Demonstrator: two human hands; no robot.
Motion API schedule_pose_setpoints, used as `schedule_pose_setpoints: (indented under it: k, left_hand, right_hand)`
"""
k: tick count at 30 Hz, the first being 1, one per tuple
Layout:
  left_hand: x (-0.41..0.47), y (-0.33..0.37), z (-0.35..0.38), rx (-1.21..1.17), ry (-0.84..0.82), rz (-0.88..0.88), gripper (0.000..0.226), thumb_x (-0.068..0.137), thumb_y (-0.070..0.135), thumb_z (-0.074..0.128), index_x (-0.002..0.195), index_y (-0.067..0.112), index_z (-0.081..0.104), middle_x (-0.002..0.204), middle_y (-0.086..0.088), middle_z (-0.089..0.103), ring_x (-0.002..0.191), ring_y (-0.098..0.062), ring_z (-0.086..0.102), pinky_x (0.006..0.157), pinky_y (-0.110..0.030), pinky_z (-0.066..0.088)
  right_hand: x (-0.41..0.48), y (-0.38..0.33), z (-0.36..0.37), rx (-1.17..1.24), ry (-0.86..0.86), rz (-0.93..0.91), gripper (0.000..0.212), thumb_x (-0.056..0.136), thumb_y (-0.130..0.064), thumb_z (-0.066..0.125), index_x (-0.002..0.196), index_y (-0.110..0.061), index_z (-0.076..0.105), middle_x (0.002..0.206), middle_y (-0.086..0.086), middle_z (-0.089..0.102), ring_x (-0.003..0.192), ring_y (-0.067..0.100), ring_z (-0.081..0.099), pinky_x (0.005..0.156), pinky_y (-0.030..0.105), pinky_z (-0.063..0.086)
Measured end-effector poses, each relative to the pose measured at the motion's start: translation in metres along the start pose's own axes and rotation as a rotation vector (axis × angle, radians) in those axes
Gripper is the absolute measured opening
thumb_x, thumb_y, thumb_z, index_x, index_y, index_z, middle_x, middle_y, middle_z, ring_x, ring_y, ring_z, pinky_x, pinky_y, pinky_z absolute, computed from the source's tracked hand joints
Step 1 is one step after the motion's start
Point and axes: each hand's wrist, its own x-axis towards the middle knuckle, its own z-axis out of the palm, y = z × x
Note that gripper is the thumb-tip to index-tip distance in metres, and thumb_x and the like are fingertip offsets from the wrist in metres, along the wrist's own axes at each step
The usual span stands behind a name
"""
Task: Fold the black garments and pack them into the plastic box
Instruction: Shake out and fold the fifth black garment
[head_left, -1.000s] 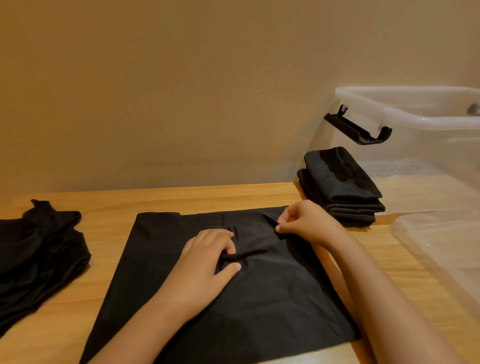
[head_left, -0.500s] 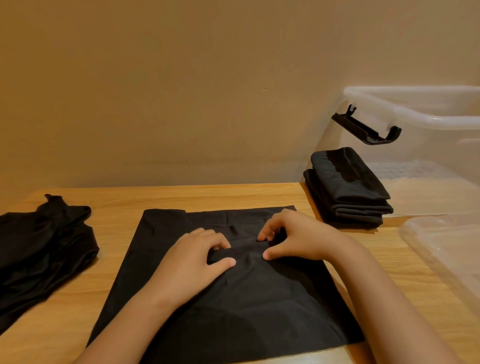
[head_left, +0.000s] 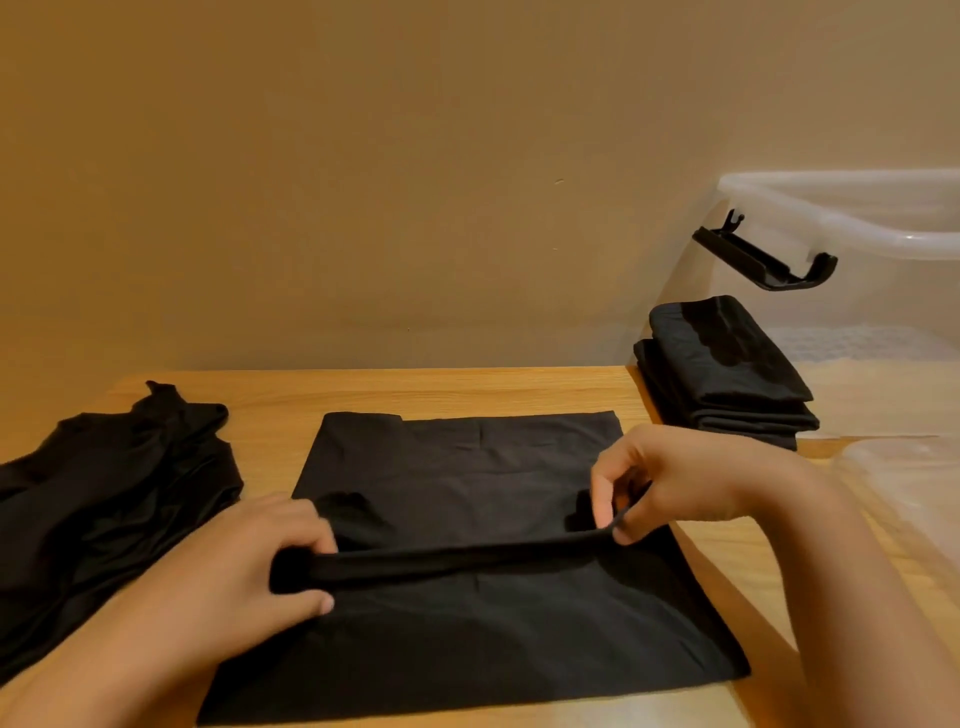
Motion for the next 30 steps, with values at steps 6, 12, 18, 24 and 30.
schedule_pose_setpoints:
  k: [6,12,18,24,30]
  left_hand:
    - [-0.045,-0.011,0.015,-0.023,0.213,-0.045,0.036,0.066,0.027,0.086,0.083,0.045,0.060,0.133,0.049,0.026,0.127,0.018,0.017,0.108,-0.037,0.019]
    - [-0.053,0.000,0.019,-0.233,0.261,-0.087,0.035,0.078,0.010,0.075,0.083,0.035,0.052,0.117,0.041,0.052,0.120,0.016,0.041,0.100,-0.015,0.027]
    - [-0.085,0.009,0.026,-0.387,0.370,-0.004,0.016,0.063,0.023,0.074,0.068,0.030,0.061,0.098,0.023,0.067,0.100,0.009,0.059,0.086,0.000,0.038]
    - [-0.111,0.019,0.038,-0.642,0.384,-0.028,0.009,0.053,0.028,0.063,0.061,0.026,0.061,0.083,0.005,0.068,0.091,-0.010,0.065,0.082,-0.012,0.046]
    - [-0.113,0.033,0.045,-0.705,0.328,-0.143,0.057,0.069,-0.019,0.072,0.081,0.036,0.069,0.084,0.004,0.069,0.087,-0.008,0.066,0.084,-0.016,0.048]
  right_hand:
    - [-0.014,-0.013,0.009,0.033,0.049,-0.016,0.026,0.084,-0.011,0.070,0.079,-0.037,0.072,0.093,-0.012,0.068,0.093,0.006,0.063,0.096,0.035,0.050]
    - [-0.036,-0.014,0.037,0.074,0.055,0.012,0.028,0.084,-0.012,0.070,0.077,-0.039,0.071,0.098,-0.017,0.066,0.098,0.001,0.061,0.092,0.024,0.050]
    - [-0.082,-0.009,0.069,0.205,0.118,-0.027,0.024,0.078,-0.009,0.075,0.075,-0.032,0.073,0.093,-0.011,0.068,0.092,0.006,0.063,0.087,0.022,0.048]
    - [-0.108,-0.008,0.089,0.294,0.142,-0.055,0.028,0.077,-0.004,0.075,0.076,-0.032,0.072,0.092,-0.007,0.069,0.093,0.007,0.064,0.090,0.024,0.048]
    - [-0.098,-0.007,0.094,0.364,0.409,-0.043,0.026,0.085,-0.010,0.068,0.081,-0.035,0.072,0.095,-0.013,0.069,0.093,0.004,0.065,0.079,0.024,0.052]
